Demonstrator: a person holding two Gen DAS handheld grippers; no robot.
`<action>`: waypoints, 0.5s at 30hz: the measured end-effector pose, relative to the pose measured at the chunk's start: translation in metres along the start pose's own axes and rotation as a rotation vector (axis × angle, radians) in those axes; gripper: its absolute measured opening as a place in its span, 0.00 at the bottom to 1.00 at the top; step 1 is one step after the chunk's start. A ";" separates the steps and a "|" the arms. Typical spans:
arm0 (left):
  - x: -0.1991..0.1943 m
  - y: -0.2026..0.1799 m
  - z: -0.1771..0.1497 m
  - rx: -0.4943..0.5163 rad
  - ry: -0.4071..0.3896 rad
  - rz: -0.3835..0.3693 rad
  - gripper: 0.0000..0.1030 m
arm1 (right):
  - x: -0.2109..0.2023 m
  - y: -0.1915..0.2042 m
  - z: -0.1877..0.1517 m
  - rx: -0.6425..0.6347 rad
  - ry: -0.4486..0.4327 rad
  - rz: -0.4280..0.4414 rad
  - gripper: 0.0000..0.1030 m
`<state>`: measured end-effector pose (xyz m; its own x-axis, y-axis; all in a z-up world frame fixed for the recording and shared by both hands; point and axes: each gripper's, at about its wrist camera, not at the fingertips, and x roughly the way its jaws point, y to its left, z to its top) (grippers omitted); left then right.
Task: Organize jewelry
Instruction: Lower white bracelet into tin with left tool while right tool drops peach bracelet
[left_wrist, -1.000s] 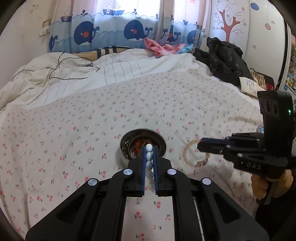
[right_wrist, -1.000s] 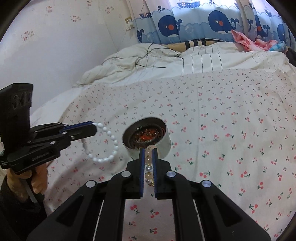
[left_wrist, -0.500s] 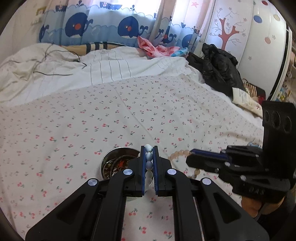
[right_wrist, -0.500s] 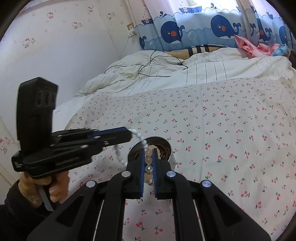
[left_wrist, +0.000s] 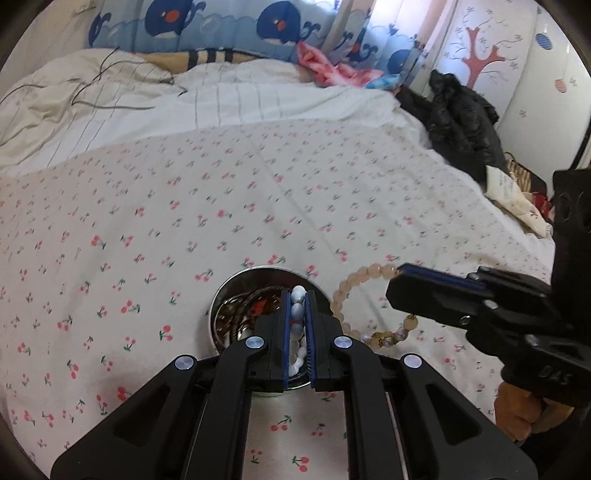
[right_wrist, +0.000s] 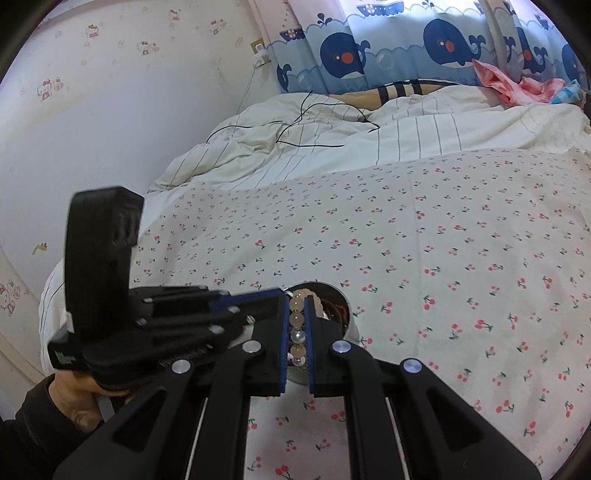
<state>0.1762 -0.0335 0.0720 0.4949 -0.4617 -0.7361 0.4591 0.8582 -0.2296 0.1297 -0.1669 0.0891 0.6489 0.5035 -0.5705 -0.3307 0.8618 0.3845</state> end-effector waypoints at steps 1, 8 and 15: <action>0.001 0.001 0.000 -0.002 0.003 0.006 0.07 | 0.002 0.001 0.000 -0.001 0.002 0.001 0.08; -0.013 0.012 0.002 -0.029 -0.009 0.085 0.18 | 0.016 0.002 0.003 0.018 0.019 0.018 0.08; -0.028 0.019 0.005 -0.050 -0.054 0.112 0.35 | 0.036 0.007 0.005 0.049 0.055 0.086 0.08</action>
<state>0.1748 -0.0059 0.0915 0.5806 -0.3728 -0.7239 0.3619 0.9145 -0.1808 0.1539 -0.1430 0.0745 0.5806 0.5796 -0.5719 -0.3488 0.8117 0.4685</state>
